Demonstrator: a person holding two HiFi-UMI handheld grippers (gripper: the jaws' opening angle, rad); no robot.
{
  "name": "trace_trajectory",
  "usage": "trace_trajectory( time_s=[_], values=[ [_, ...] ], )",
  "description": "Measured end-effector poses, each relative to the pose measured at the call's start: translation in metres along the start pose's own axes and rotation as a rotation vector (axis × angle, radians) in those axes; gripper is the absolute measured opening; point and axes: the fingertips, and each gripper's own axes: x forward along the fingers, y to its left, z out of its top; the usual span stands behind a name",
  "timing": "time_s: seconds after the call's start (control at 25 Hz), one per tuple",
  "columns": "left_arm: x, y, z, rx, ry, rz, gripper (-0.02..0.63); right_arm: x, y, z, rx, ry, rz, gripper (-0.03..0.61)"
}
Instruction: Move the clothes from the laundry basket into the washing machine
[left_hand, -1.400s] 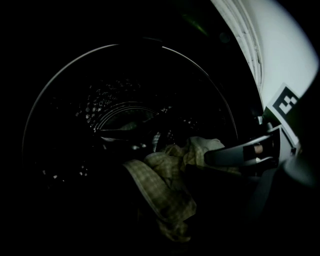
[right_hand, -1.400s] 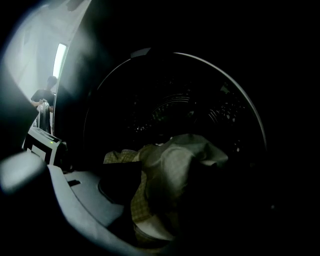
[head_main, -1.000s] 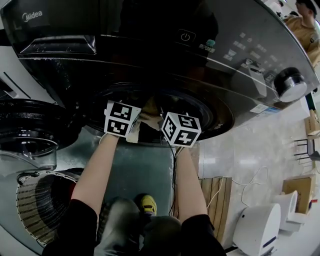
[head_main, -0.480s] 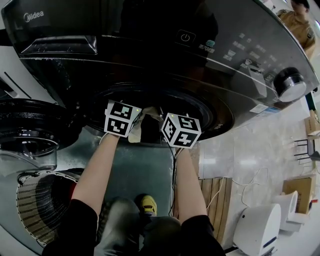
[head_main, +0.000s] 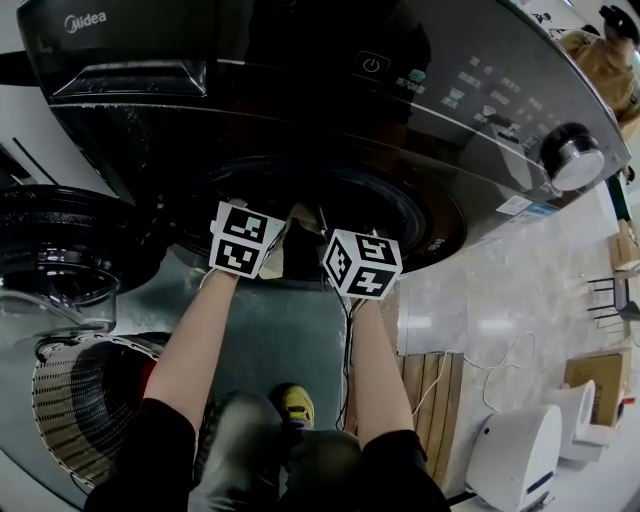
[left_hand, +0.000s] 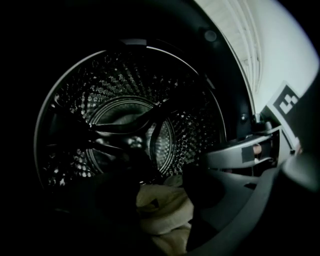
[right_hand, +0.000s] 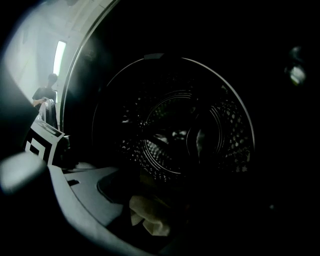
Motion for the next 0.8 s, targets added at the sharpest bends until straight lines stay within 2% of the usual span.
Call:
trace_trajectory(
  time_s=[0.2,0.32,0.36,0.8],
  values=[
    [-0.013,0.008,-0.003,-0.028,-0.013,0.048,0.102,-0.012,-0.003,0.0,0.0,-0.014,-0.041,0.131],
    [-0.023,0.013,0.003,-0.009,-0.029,0.077,0.02,-0.017,-0.002,0.001,0.007,-0.022,-0.052,0.032],
    [-0.025,0.013,0.004,-0.013,-0.03,0.081,0.012,-0.018,-0.002,0.001,0.01,-0.024,-0.053,0.005],
    [-0.053,0.002,0.011,-0.035,-0.058,0.091,0.011,-0.047,0.01,0.014,0.003,-0.073,-0.008,0.003]
  ],
)
